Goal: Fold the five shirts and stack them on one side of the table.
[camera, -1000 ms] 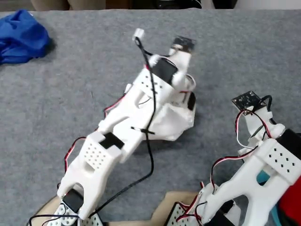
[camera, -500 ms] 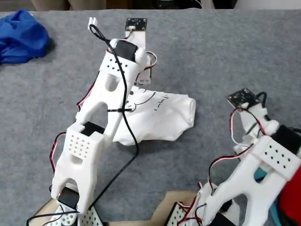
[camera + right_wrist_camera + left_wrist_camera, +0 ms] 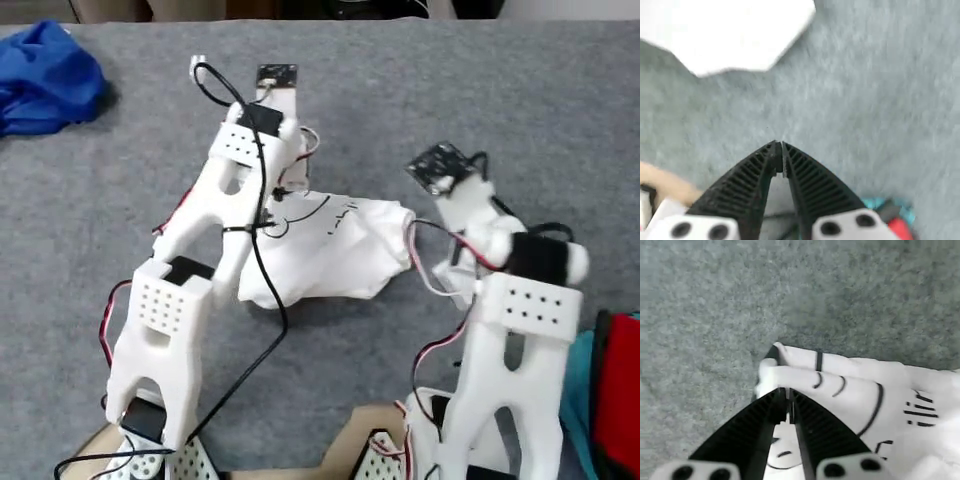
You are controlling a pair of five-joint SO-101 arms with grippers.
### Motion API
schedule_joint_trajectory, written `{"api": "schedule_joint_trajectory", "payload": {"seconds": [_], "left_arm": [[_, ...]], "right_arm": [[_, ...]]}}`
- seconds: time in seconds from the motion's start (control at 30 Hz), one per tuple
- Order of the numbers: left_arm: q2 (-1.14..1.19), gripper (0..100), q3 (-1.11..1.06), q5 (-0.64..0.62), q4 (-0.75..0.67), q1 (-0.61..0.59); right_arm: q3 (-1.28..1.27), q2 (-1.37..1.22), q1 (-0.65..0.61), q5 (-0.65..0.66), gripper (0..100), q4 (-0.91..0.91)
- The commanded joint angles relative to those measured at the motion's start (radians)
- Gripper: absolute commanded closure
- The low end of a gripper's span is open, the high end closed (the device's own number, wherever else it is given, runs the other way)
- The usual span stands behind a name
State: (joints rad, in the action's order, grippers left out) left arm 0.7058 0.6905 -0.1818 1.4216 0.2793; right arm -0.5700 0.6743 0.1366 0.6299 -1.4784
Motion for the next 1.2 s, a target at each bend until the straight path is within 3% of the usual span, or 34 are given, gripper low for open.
{"api": "schedule_joint_trajectory", "payload": {"seconds": [0.0, 0.2, 0.4, 0.63, 0.93, 1.17], "left_arm": [[-0.012, 97, -0.009, -0.003, -0.037, -0.046], [-0.012, 97, -0.078, -0.003, -0.097, -0.075], [-0.01, 97, -0.094, -0.002, -0.109, -0.077], [0.082, 97, -0.083, -0.003, -0.132, -0.1], [0.099, 97, -0.051, -0.003, -0.126, -0.141], [0.099, 97, -0.051, -0.003, -0.133, -0.158]], "right_arm": [[0.024, 0.019, -0.11, -0.032, 99.2, 0.143], [-0.094, -0.031, -0.263, -0.094, 99.2, 0.453], [-0.067, -0.274, -0.328, -0.186, 99.2, 0.58], [0.133, -0.519, -0.394, -0.256, 99.2, 0.54], [0.383, -0.716, -0.441, -0.25, 99.2, 0.354], [0.426, -0.796, -0.444, -0.19, 99.3, 0.176]]}}
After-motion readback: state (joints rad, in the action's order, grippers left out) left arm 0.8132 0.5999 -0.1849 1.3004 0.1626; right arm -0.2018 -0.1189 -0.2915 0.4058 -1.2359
